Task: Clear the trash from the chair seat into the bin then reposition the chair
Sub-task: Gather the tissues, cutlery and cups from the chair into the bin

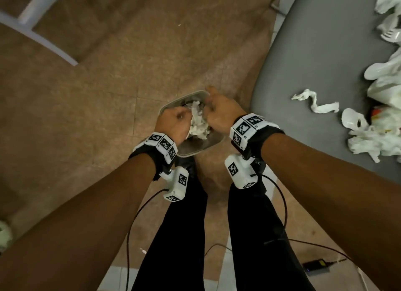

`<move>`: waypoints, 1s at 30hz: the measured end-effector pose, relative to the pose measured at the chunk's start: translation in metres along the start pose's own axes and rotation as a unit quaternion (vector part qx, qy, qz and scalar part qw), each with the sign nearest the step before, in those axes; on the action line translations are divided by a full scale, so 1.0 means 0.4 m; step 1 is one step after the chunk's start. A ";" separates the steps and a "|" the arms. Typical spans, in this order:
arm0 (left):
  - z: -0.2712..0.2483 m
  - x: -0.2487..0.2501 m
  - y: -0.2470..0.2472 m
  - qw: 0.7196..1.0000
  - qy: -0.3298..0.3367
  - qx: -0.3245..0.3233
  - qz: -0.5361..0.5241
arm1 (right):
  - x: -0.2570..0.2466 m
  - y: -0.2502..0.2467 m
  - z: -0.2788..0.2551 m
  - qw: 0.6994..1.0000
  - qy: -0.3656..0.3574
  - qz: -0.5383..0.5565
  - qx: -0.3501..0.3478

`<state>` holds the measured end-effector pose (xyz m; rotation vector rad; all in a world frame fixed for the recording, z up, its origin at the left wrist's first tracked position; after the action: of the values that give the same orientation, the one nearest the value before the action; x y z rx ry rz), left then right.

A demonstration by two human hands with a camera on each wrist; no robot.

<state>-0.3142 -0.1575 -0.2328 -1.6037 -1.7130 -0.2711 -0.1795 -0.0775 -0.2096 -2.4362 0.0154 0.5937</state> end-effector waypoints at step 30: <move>-0.212 0.620 0.896 0.858 0.341 -0.266 0.277 | 0.846 -0.708 -0.398 0.919 0.170 0.014 0.356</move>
<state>0.0676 0.0465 -0.1351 -1.9803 -0.6121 -0.9502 0.2330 0.1026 -0.0770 -1.7891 0.3493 0.1200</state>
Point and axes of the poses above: each hand's wrist, its own z-axis towards the middle knuckle, its own y-axis out of the palm, x = y × z, the point moved 6 cm from there along z, towards the middle knuckle, and after that the axes turned 15 degrees about -z, right-handed, at the moved point
